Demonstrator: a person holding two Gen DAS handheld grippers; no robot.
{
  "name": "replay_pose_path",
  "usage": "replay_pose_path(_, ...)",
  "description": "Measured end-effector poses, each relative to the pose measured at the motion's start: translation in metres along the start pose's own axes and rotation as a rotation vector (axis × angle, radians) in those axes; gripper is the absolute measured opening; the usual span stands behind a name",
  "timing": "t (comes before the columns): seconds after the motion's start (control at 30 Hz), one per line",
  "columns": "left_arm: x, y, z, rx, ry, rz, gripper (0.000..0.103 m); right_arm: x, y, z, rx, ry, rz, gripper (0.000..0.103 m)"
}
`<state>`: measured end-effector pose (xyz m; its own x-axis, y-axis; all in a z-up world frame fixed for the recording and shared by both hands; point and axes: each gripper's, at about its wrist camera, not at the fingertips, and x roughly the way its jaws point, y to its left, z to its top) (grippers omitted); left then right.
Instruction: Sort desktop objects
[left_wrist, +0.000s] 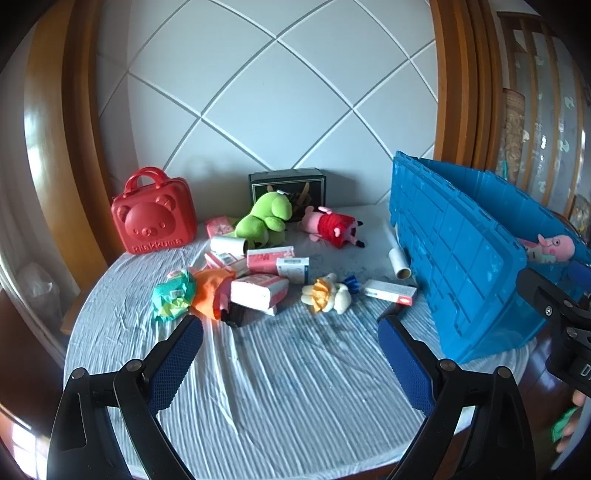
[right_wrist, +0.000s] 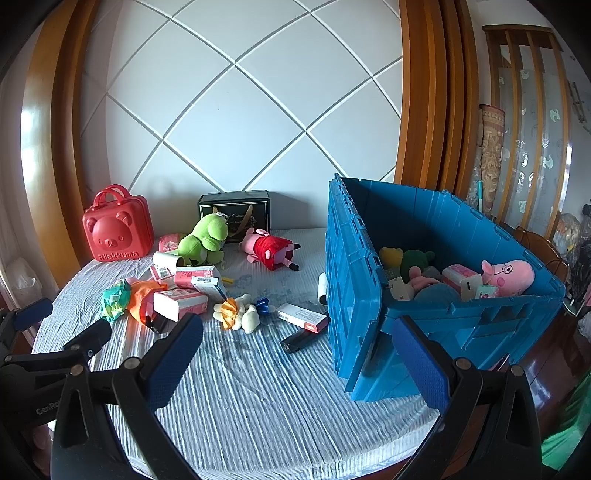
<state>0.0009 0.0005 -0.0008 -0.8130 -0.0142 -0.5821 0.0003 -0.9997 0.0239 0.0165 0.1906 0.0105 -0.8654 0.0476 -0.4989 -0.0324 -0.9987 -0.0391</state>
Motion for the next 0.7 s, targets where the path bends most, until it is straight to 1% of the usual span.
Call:
replay_pose_path(0.17, 0.0008, 0.0009, -0.0007, 0.001, -0.001, 0.0, 0.097, 0.0009, -0.0023, 0.0013, 0.001, -0.001, 0.001, 0.103)
replay_pose_path(0.23, 0.0022, 0.0011, 0.0056, 0.003, 0.005, -0.003, 0.097, 0.0016, -0.0032, 0.0013, 0.001, 0.0, 0.002, 0.103)
replay_pose_path(0.7, 0.003, 0.0033, 0.0031, 0.002, -0.001, -0.004, 0.097, 0.0006, -0.003, -0.0017, -0.002, -0.001, 0.005, 0.103)
